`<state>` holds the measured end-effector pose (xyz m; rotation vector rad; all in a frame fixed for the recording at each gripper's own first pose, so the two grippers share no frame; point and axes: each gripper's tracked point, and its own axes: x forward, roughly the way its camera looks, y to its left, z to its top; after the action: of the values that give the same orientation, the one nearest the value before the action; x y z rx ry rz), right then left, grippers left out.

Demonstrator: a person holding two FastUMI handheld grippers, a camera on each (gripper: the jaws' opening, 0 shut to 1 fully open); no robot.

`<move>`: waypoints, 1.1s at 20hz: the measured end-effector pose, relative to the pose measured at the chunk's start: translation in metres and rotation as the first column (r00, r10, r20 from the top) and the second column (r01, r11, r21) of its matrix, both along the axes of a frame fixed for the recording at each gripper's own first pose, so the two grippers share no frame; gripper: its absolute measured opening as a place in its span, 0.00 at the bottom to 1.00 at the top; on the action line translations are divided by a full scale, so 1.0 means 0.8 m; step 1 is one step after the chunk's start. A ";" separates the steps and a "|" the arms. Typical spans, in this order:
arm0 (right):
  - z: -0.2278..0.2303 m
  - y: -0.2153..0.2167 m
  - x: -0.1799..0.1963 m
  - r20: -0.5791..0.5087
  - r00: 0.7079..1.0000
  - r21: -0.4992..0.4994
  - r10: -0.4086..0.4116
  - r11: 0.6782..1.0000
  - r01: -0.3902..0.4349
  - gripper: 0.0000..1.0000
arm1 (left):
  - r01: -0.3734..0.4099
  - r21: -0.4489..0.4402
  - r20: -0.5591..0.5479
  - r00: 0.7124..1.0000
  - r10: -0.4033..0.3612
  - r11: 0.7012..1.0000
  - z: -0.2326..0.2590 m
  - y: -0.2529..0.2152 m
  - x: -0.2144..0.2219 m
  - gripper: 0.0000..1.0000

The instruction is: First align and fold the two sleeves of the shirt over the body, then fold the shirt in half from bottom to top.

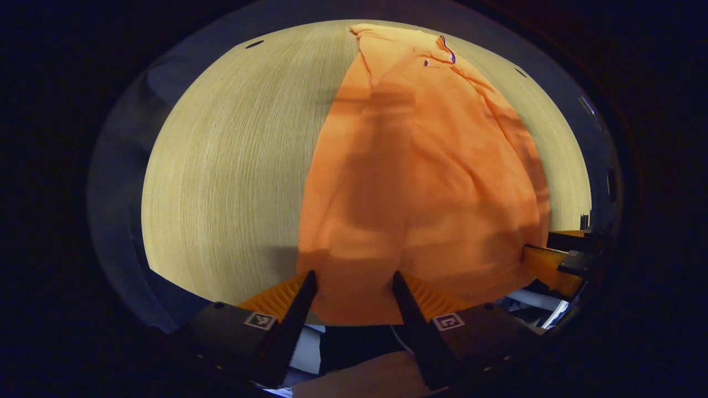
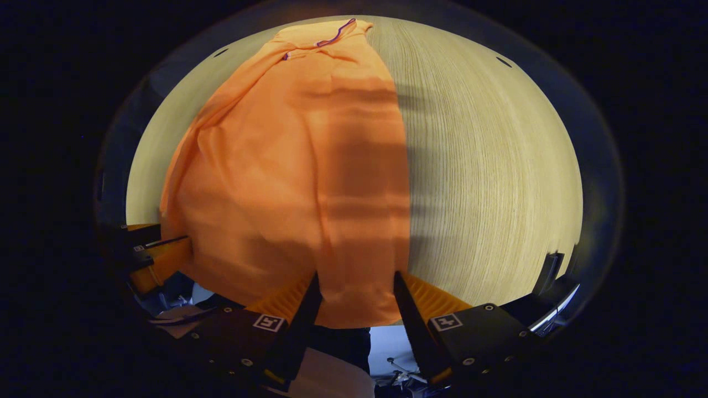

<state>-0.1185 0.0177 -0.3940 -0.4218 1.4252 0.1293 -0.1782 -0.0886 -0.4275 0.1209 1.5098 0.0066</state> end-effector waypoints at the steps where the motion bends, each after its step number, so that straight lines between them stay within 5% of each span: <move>1: 0.002 0.000 0.001 -0.001 1.000 0.000 0.008 1.000 -0.008 0.78 | 0.010 -0.004 0.001 1.000 -0.010 1.000 0.000 -0.002 0.002 0.77; 2: 0.001 -0.001 0.002 0.003 0.999 0.000 0.032 0.999 -0.032 0.68 | 0.019 -0.010 0.011 1.000 -0.019 1.000 0.000 -0.005 0.005 0.68; 4: 0.001 0.003 0.001 0.012 0.996 0.024 0.092 0.995 -0.092 0.34 | 0.019 -0.060 0.037 0.999 -0.016 0.998 0.000 -0.019 0.010 0.11; 5: 0.002 0.004 0.002 0.021 0.993 0.030 0.113 0.993 -0.114 0.22 | 0.027 -0.102 0.060 0.998 -0.021 0.994 -0.001 -0.027 0.014 0.04; 6: 0.001 0.003 0.003 0.033 0.991 0.039 0.127 0.991 -0.128 0.07 | 0.032 -0.131 0.062 0.998 -0.024 0.991 -0.002 -0.029 0.015 0.01; 10: 0.006 0.003 0.006 0.041 0.996 0.084 0.082 0.993 -0.086 0.00 | 0.048 -0.144 0.052 0.998 -0.041 0.988 -0.001 -0.029 0.013 0.01; 22: 0.095 0.048 0.077 0.179 0.982 0.184 0.061 0.978 -0.094 0.00 | 0.036 -0.206 0.211 0.977 0.009 0.978 0.080 -0.037 0.102 0.01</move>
<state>-0.0567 0.0565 -0.3177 -0.3214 1.2136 0.2847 -0.0967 -0.1180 -0.3634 -0.0376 1.2885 -0.1460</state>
